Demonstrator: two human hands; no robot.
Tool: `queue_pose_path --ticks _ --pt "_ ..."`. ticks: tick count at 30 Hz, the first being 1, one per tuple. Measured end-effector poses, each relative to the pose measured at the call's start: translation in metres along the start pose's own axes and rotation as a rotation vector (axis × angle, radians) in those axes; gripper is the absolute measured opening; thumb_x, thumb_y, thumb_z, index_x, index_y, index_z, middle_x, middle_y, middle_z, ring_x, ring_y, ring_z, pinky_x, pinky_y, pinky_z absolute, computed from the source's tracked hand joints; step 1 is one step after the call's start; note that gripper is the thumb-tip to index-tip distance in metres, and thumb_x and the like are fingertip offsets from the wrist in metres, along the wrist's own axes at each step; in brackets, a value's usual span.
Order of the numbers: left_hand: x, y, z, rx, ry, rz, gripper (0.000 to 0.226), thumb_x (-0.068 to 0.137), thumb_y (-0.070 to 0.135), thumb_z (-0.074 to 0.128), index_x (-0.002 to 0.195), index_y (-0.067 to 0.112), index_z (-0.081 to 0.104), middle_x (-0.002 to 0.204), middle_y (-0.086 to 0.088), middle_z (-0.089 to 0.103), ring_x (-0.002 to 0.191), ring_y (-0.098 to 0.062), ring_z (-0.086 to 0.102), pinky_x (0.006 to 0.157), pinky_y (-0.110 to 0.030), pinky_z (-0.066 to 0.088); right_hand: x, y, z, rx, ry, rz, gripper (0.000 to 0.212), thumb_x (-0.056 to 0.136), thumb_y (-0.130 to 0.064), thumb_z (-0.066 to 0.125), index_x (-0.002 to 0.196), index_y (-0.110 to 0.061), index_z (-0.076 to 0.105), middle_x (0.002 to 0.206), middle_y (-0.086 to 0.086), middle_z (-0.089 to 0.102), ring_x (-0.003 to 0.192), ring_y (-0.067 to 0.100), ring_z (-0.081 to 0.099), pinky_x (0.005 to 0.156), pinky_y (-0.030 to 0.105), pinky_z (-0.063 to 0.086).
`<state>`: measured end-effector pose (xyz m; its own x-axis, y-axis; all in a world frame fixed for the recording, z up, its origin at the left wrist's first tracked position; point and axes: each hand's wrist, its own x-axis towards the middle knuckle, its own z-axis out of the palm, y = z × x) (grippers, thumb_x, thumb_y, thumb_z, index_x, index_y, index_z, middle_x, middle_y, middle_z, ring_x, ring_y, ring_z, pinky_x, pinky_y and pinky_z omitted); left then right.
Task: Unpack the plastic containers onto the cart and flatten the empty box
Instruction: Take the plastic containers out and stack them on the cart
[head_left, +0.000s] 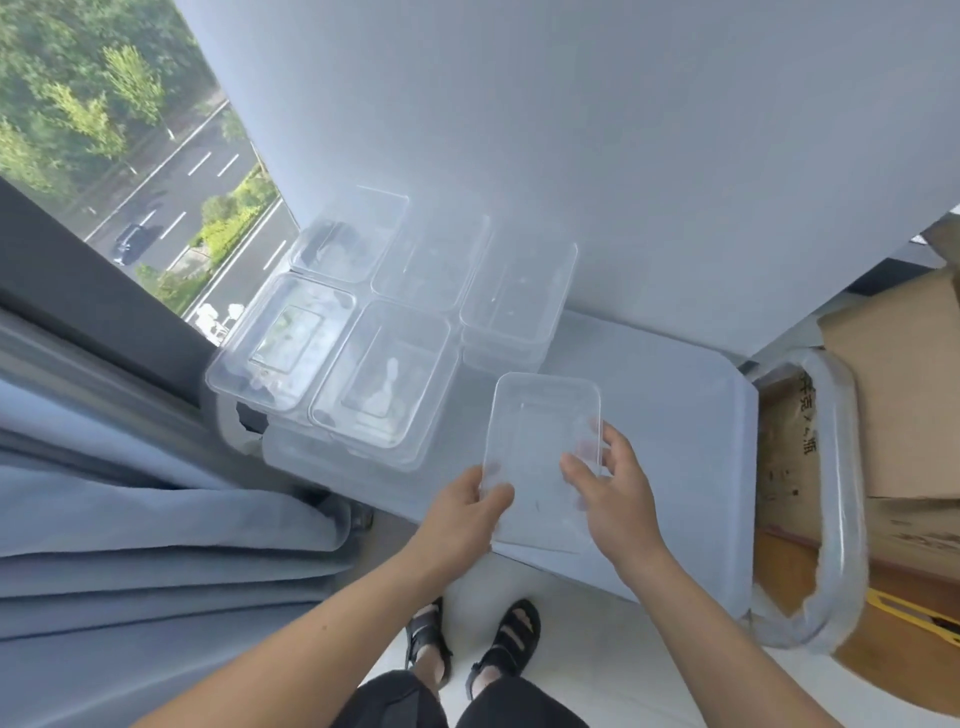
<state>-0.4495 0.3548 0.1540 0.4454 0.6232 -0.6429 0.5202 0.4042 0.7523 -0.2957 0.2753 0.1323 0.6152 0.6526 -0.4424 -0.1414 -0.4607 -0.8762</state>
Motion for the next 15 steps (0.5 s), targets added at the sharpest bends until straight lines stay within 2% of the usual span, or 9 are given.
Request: queue_pose_path --ticks 3,5,8,11,15 --pt "0.016 -0.018 -0.011 0.004 -0.004 -0.104 0.024 0.096 0.031 0.056 0.115 0.017 0.061 0.101 -0.002 0.068 0.079 -0.017 0.067 0.061 -0.028 0.051 0.011 0.018 0.017 -0.004 0.013 0.076 0.046 0.094 -0.026 0.066 0.132 -0.041 0.046 0.126 -0.005 0.062 0.110 0.014 0.064 0.095 0.040 0.052" --pt "0.030 -0.031 -0.021 -0.042 0.026 -0.174 0.027 0.097 0.034 0.058 0.114 0.014 0.060 0.108 -0.005 0.065 0.087 -0.024 0.071 0.063 -0.030 0.051 0.020 0.028 0.031 -0.017 0.013 0.131 0.047 0.094 -0.028 0.066 0.136 -0.037 0.045 0.129 -0.003 0.061 0.117 0.018 0.061 0.102 0.045 0.050" --pt "0.049 -0.049 -0.036 -0.175 0.063 -0.224 0.026 0.096 0.033 0.061 0.111 0.012 0.062 0.113 -0.007 0.067 0.093 -0.024 0.072 0.064 -0.030 0.053 0.036 0.039 0.052 -0.037 0.020 0.177 0.057 0.092 -0.035 0.067 0.143 -0.029 0.043 0.132 0.000 0.061 0.121 0.020 0.060 0.104 0.051 0.048" --pt "0.063 -0.065 -0.046 -0.264 0.069 -0.246 0.030 0.095 0.031 0.064 0.114 0.008 0.064 0.114 -0.008 0.069 0.099 -0.023 0.071 0.067 -0.031 0.052 0.052 0.043 0.068 -0.066 0.030 0.198 0.057 0.093 -0.034 0.066 0.144 -0.028 0.042 0.134 -0.001 0.060 0.122 0.019 0.059 0.105 0.049 0.048" --pt "0.073 -0.079 -0.047 -0.311 0.064 -0.268 0.033 0.096 0.033 0.062 0.118 0.007 0.064 0.117 -0.008 0.067 0.096 -0.024 0.072 0.064 -0.032 0.052 0.066 0.047 0.084 -0.103 0.022 0.214 0.059 0.093 -0.035 0.066 0.146 -0.026 0.041 0.139 -0.003 0.058 0.127 0.019 0.055 0.107 0.047 0.046"
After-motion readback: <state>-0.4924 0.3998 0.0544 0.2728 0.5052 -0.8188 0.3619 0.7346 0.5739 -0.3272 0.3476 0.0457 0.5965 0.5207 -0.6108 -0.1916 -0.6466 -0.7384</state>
